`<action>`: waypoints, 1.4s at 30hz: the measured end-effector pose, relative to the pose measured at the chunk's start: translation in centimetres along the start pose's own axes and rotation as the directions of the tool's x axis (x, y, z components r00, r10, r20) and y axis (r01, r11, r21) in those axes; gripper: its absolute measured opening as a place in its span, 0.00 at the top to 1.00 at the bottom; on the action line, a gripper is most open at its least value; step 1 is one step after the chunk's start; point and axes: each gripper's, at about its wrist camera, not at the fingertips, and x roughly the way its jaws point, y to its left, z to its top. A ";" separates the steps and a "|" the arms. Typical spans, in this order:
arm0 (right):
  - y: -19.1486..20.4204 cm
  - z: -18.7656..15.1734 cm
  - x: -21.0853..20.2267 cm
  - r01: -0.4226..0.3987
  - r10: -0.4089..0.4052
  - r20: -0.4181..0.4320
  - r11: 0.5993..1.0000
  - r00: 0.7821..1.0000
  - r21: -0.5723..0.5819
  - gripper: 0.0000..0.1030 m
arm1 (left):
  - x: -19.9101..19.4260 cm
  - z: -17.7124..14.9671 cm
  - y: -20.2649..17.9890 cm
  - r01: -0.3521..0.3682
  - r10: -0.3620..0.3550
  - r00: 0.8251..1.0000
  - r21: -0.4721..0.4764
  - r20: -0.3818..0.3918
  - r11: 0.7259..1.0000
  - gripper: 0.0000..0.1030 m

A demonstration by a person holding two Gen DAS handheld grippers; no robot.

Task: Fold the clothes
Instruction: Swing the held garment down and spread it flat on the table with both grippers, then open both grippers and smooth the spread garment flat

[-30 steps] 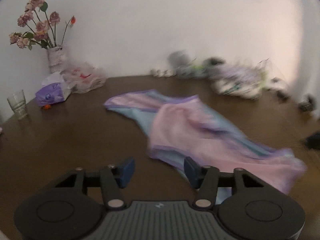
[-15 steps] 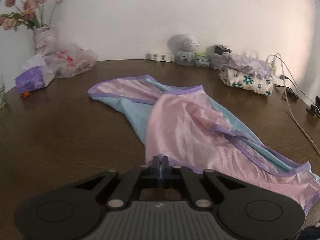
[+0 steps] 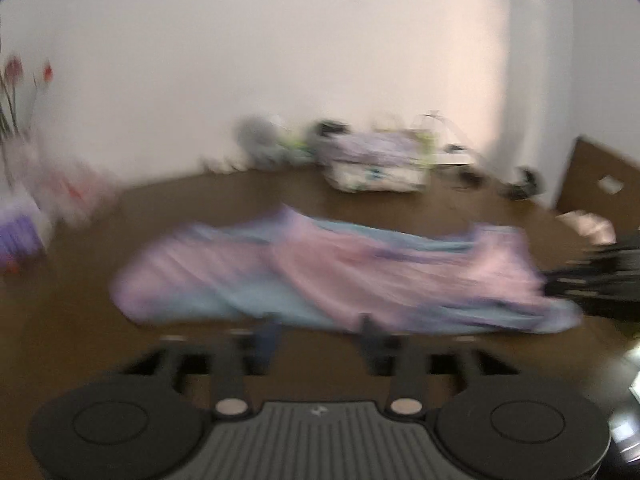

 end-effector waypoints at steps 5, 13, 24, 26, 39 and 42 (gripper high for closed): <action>3.6 -0.1 0.9 -0.094 0.095 0.027 0.995 0.995 -0.032 0.88 | 7.1 3.0 5.9 0.008 -0.004 0.997 0.061 -0.079 0.998 0.49; 9.0 2.0 5.5 -0.185 0.186 0.005 0.977 0.983 -0.103 0.88 | 12.8 2.9 9.0 0.266 -0.259 0.950 0.017 -0.175 0.964 0.61; 8.4 3.0 9.0 -0.191 0.191 0.027 0.981 0.981 0.022 0.99 | 7.9 -0.6 10.2 0.382 -0.375 0.922 0.062 -0.093 0.922 0.99; 7.0 2.9 7.8 -0.220 0.216 0.056 0.973 0.975 0.072 0.99 | 5.9 -1.3 10.5 0.379 -0.376 0.925 0.053 -0.059 0.924 0.99; 2.2 -0.4 3.7 -0.322 0.331 0.008 0.912 0.944 0.255 0.80 | -0.2 -5.8 7.5 0.356 -0.343 0.931 0.098 -0.124 0.929 0.67; 3.4 -0.4 3.4 -0.383 0.385 0.033 0.898 0.922 0.215 0.62 | 0.8 -5.1 6.8 0.368 -0.357 0.926 0.069 -0.125 0.927 0.53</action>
